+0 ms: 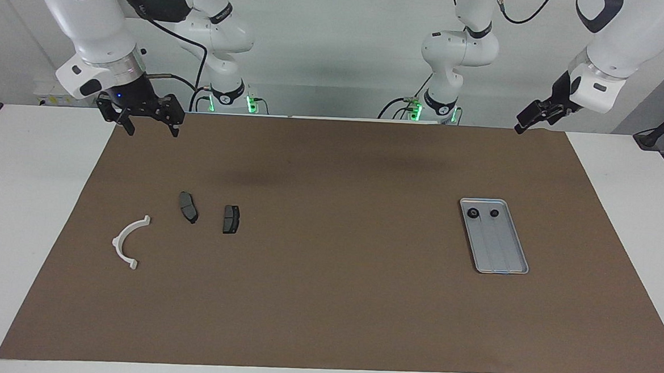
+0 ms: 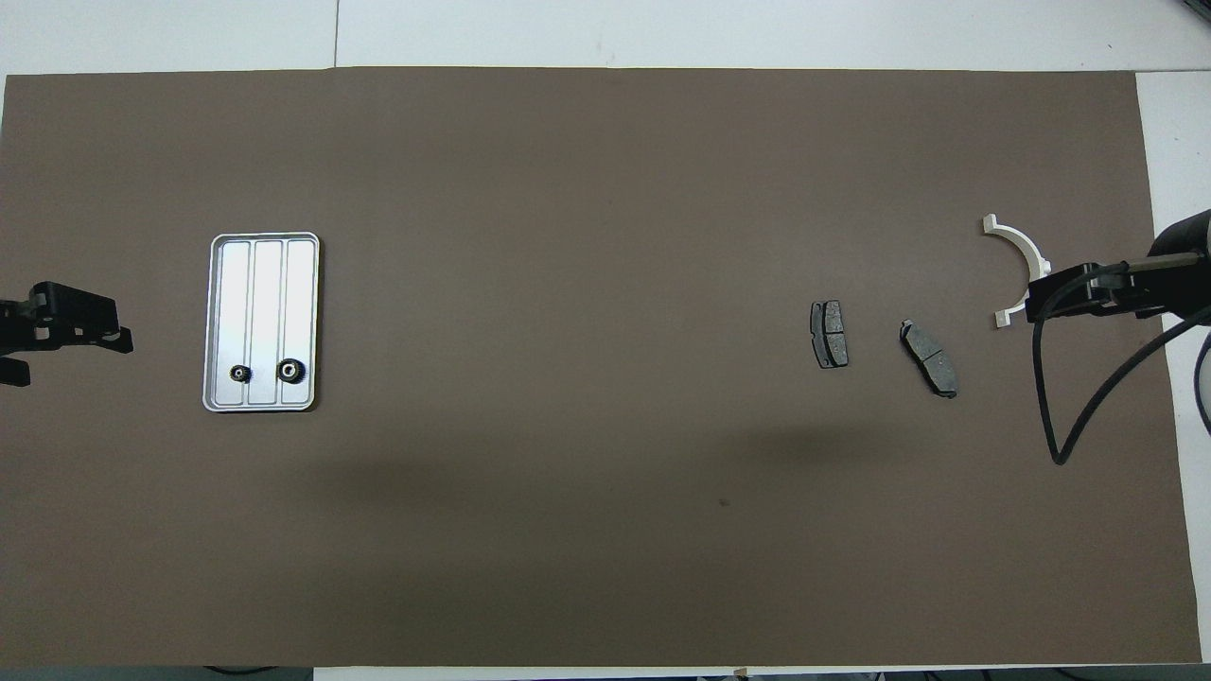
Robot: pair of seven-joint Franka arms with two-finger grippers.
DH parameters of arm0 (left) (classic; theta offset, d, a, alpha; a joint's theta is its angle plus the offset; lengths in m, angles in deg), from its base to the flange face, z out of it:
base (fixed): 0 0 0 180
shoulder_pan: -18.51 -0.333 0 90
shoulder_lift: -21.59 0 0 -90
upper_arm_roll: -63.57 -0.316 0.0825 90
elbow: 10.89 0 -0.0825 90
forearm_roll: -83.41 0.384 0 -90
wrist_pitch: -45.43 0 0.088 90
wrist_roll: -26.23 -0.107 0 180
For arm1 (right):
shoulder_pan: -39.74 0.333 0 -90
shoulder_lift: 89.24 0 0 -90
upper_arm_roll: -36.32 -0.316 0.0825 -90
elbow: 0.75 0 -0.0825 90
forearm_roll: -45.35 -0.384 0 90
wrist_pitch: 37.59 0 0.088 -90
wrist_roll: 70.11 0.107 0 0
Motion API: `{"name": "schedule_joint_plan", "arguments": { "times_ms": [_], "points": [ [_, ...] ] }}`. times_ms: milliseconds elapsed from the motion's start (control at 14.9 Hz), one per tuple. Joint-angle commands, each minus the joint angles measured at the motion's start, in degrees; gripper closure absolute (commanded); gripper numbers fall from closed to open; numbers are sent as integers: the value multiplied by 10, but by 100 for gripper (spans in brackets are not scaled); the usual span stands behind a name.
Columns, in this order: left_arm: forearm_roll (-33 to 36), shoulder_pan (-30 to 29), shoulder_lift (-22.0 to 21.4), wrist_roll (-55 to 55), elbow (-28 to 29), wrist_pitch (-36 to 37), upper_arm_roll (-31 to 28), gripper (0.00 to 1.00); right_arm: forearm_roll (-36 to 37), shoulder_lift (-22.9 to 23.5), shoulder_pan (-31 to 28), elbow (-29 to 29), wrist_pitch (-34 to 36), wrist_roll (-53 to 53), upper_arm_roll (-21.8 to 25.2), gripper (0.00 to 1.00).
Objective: Pick bearing gear from pile to tray
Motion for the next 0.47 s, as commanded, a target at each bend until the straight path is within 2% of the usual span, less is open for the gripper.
{"name": "schedule_joint_plan", "arguments": {
  "times_ms": [0, 201, 402],
  "points": [
    [19, -9, -9, -9, 13, -29, 11, 0, -10, -10, -6, -11, -3, -2, -1, 0],
    [23, -9, 4, -13, 14, -59, 12, 0, -11, -10, -6, -11, -3, -2, -1, 0],
    [20, -9, 1, -14, 18, -47, 13, 0, -10, -10, -6, -11, -3, -2, -1, 0]
  ]
}}
